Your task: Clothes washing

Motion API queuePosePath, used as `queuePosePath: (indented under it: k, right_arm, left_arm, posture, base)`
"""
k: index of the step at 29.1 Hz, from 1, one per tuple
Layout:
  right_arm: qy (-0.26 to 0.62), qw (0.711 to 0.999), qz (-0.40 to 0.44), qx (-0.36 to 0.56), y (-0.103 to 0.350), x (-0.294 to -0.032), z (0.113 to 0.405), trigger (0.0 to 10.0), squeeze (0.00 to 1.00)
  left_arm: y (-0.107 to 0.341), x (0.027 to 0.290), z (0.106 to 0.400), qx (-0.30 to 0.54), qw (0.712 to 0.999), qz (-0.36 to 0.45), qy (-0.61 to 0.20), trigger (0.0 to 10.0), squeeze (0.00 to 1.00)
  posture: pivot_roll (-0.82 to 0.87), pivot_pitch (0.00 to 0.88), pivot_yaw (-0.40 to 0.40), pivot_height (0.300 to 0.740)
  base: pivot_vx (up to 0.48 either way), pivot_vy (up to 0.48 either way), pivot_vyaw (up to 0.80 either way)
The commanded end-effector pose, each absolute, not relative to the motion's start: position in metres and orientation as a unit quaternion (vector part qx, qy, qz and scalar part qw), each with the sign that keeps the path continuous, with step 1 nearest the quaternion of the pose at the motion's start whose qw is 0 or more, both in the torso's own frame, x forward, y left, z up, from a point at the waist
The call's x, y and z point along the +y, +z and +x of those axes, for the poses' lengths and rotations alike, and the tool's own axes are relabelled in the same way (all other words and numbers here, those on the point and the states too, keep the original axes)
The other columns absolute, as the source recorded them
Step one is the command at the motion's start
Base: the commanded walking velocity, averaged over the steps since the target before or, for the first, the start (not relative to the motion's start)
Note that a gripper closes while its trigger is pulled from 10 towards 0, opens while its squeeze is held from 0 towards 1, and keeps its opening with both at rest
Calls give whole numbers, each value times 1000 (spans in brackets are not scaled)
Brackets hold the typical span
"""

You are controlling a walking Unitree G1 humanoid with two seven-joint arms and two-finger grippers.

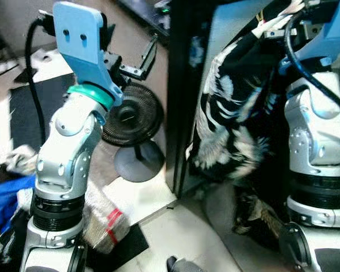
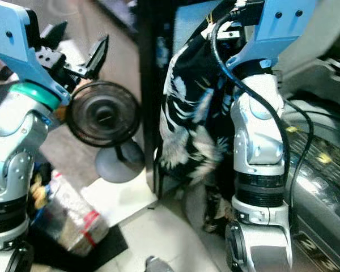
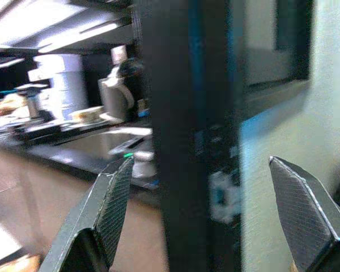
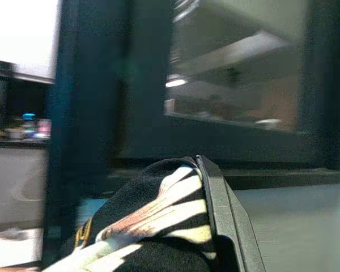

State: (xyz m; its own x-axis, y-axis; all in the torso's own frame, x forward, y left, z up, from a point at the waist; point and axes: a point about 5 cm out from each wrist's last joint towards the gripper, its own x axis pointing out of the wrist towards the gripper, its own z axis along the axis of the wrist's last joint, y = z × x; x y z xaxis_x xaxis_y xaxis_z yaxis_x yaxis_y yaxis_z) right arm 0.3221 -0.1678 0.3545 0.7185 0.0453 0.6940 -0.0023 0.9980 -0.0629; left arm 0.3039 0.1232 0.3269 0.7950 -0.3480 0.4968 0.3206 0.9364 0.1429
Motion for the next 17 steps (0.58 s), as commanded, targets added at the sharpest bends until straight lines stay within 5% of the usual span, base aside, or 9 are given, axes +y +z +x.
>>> queuePosePath:
  k: [1,17]
  right_arm:
    - [13,922,-23,-386,358,-168,320,10000,0]
    - [36,909,17,-416,374,-158,314,10000,0]
  left_arm:
    - [326,124,305,-262,948,30,-176,10000,0]
    - [325,125,307,-261,951,28,-165,10000,0]
  posture:
    - [25,16,36,740]
    - [30,17,33,740]
  base:
    - [0,0,-800]
    - [0,0,-800]
